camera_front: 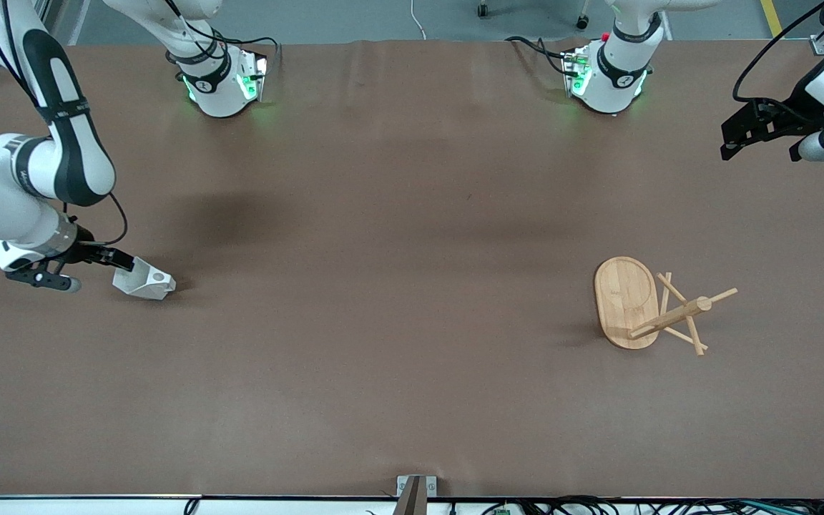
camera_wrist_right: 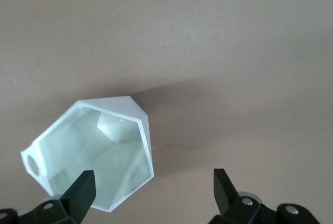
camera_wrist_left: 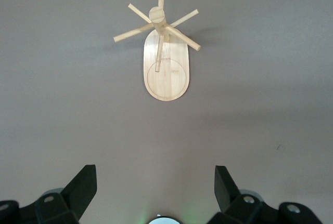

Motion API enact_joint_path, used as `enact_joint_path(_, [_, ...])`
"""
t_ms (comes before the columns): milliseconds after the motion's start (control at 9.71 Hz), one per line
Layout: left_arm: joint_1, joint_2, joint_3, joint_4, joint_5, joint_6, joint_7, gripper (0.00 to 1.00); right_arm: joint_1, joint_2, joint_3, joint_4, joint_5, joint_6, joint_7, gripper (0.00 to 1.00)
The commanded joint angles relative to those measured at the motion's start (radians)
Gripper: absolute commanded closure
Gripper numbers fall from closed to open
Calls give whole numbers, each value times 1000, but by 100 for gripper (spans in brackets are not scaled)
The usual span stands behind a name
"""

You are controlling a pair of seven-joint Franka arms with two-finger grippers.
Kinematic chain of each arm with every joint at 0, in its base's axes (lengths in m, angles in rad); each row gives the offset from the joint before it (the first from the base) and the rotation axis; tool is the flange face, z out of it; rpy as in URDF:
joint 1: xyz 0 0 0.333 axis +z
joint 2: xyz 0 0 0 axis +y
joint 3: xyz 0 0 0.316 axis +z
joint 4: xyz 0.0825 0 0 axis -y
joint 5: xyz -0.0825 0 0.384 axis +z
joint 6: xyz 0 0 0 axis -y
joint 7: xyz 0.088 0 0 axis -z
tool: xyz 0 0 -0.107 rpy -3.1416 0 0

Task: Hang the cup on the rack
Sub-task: 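Grasp the white cup by its rim with the right gripper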

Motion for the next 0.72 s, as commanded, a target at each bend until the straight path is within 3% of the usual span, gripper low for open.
enact_joint_path(0, [2, 25, -1, 2, -5, -10, 6, 0, -1, 28, 8, -8, -8, 45, 6, 0])
enact_joint_path(309, [2, 26, -1, 2, -5, 3, -7, 0, -8, 66, 8, 4, -3, 79, 4, 8])
enact_joint_path(618, [-6, 58, -4, 48, -4, 3, -9, 0, -8, 68, 9, 6, -2, 80, 9, 48])
